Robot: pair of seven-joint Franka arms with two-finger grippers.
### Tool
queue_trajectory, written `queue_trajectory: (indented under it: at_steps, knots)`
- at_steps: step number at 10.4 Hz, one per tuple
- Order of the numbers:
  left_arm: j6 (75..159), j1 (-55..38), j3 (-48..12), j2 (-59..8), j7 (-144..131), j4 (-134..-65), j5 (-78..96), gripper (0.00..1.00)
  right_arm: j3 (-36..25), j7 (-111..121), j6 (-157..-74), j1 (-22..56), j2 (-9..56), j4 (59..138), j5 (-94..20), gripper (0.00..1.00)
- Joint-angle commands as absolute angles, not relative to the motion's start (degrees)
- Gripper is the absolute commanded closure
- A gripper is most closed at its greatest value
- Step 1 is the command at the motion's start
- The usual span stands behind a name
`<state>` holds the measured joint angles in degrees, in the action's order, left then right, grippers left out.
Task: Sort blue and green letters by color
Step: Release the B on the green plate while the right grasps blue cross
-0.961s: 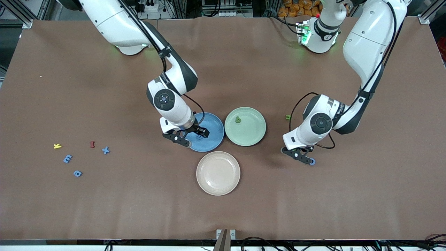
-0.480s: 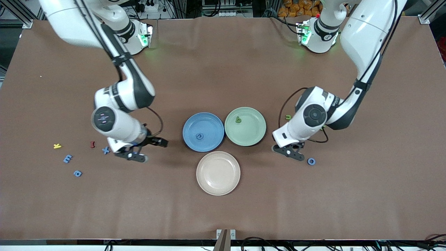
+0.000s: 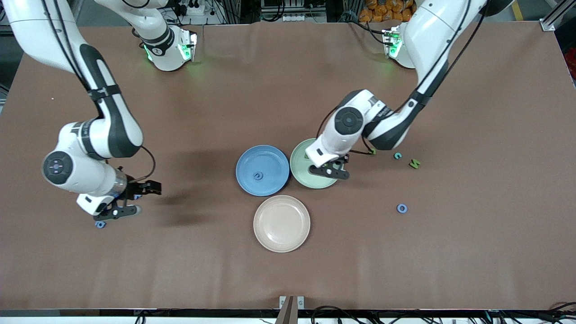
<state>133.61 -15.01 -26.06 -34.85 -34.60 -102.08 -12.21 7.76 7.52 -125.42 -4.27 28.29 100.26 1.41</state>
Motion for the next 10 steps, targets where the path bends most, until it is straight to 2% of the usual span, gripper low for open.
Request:
queue_trajectory:
  at_steps: [1,2,3,4,7,10]
  knots:
    - [133.15,-16.79,-24.7,-36.12,-36.74,-100.99,-12.13,0.96,8.79,21.32,-127.6,-10.7,28.82,102.9,5.87,0.0]
    - [133.24,-16.7,-24.7,-36.91,-37.0,-100.81,-12.13,0.67,8.7,23.01,-131.97,-12.03,28.92,105.7,7.19,0.0]
    - [133.24,-16.7,-24.7,-37.52,-36.74,-100.64,-12.13,0.44,8.53,24.68,-135.14,-12.65,29.53,107.39,7.73,0.0]
    - [133.24,-16.44,-24.7,-37.53,-36.56,-100.55,-12.22,0.0,8.44,25.48,-137.79,-12.74,30.23,108.97,7.91,0.0]
    - [131.85,-14.34,-24.52,-34.12,-36.65,-100.63,-12.22,0.0,8.44,25.75,-148.51,-13.18,31.9,114.86,8.79,0.0]
    - [121.75,-8.2,-24.52,-28.58,-26.71,-102.64,-14.31,0.0,7.56,25.93,-154.75,-13.44,32.17,119.08,10.54,0.0]
